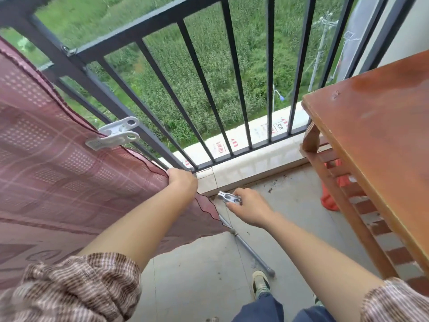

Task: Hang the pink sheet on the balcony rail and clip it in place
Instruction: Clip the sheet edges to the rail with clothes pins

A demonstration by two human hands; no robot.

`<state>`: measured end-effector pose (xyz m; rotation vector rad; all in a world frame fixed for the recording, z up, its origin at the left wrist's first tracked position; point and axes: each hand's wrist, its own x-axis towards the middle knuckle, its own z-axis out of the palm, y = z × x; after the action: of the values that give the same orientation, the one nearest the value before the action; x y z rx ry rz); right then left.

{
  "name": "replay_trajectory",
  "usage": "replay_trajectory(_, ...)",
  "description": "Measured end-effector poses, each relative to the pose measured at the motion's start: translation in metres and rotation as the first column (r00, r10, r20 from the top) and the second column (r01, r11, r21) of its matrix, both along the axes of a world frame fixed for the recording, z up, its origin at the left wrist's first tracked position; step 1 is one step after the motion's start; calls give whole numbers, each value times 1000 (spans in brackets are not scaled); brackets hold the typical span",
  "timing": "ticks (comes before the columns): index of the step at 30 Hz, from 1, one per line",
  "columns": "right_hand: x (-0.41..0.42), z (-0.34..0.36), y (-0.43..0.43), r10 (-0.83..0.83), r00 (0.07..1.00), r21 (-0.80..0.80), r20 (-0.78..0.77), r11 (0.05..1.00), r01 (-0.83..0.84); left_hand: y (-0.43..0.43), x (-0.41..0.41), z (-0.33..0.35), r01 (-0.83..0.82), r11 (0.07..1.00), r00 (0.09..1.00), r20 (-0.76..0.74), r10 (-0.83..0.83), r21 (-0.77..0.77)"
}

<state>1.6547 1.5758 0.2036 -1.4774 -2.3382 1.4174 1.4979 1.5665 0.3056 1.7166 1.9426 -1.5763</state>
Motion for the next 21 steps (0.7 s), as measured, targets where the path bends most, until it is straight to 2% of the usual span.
replay_trajectory(4, -8, -6, -5, 66, 997, 10, 28, 998, -66, 1, -7, -13, -33, 999, 995, 96, 32, 8)
replay_trajectory(7, -15, -11, -12, 142, 989, 23, 42, 989, -143, -4, -12, -21, 13, 998, 979, 200, -26, 65)
replay_trajectory(11, -26, -14, -14, 149, 987, 37, 52, 988, -151, -8, -18, -28, 28, 993, 960, 274, -60, 118)
replay_trajectory(17, -39, -12, -10, 169, 983, 134, 76, 975, -178, -7, -24, -29, -79, 972, 938, 346, -2, 221)
replay_trajectory(21, -47, -16, -8, 175, 981, 179, 80, 966, -187, -7, -28, -28, -163, 960, 915, 399, 60, 229)
